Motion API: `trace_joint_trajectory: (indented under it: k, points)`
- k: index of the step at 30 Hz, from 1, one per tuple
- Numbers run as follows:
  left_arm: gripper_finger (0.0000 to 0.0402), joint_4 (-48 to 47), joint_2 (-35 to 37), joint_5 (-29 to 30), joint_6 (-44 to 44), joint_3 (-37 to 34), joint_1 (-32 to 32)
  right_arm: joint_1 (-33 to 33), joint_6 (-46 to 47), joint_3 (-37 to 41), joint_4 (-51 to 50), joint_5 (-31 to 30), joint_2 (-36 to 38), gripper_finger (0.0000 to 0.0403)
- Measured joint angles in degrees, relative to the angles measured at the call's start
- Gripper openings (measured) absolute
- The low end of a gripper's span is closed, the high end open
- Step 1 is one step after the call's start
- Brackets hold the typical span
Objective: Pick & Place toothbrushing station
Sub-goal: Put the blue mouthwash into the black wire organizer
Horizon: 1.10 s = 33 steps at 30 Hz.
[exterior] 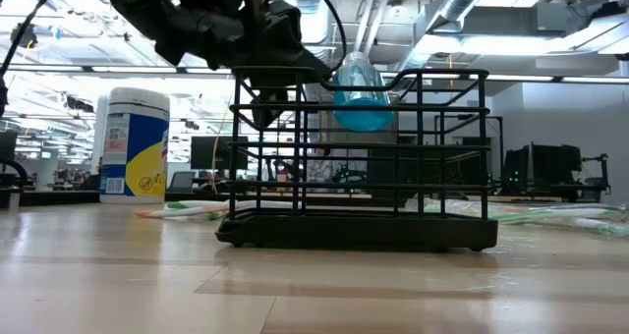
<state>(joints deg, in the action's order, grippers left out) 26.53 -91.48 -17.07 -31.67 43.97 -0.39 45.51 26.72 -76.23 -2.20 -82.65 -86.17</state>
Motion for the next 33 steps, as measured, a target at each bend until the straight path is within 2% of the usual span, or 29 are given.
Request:
trace_joint_trajectory:
  k: [8, 18, 33]
  points:
    - [0.0, 0.28, -1.28, 0.23, -1.56, 0.18, -1.6, 1.68, 0.73, 0.0, -0.36, 0.26, -0.02, 0.0001]
    - [0.0, 0.76, -8.8, 0.16, -2.94, 5.89, -1.58, 2.06, 0.74, 0.0, 0.14, 1.74, -0.02, 0.0]
    - [0.0, -0.94, -11.02, -1.85, -3.13, 6.49, -2.6, 2.7, -0.18, 0.0, 1.82, 3.15, -0.04, 0.0]
